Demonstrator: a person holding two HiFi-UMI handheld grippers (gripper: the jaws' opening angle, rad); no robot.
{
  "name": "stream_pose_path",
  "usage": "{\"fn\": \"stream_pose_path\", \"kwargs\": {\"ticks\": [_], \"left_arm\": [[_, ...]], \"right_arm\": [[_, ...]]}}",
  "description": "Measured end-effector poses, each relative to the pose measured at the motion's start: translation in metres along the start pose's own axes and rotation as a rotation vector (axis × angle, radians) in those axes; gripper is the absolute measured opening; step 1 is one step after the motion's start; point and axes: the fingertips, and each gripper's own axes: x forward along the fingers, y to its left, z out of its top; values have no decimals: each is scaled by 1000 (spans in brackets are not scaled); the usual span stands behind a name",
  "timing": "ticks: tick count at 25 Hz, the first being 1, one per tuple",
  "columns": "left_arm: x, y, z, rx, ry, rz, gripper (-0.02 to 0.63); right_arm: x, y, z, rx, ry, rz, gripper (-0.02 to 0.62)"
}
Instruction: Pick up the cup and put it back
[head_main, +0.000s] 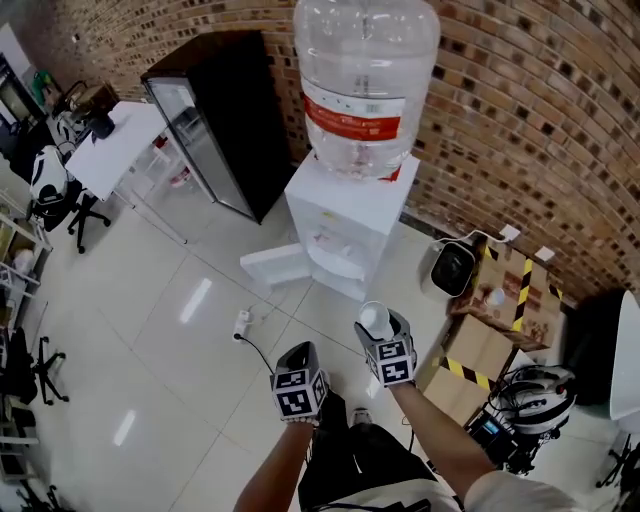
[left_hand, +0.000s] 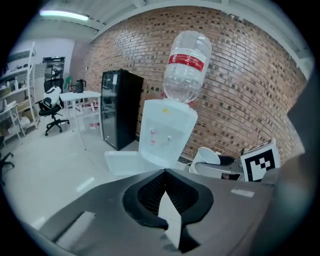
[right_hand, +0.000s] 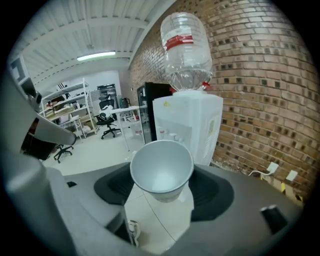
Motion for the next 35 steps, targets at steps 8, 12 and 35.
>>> {"fn": "stream_pose_path", "kwargs": {"ticks": [8,12,35], "left_arm": [[-81,-29,15,-24,-82,12,3],[-114,-39,2,-18,-94,5,3],[-349,-43,-194,-3,-173,-66,3]], "right_arm": [[-90,35,5,-32,-11,43,342],[-130,53,0,-4,-18,56,342],[-376,198,-125,-63,-40,24,341]]}}
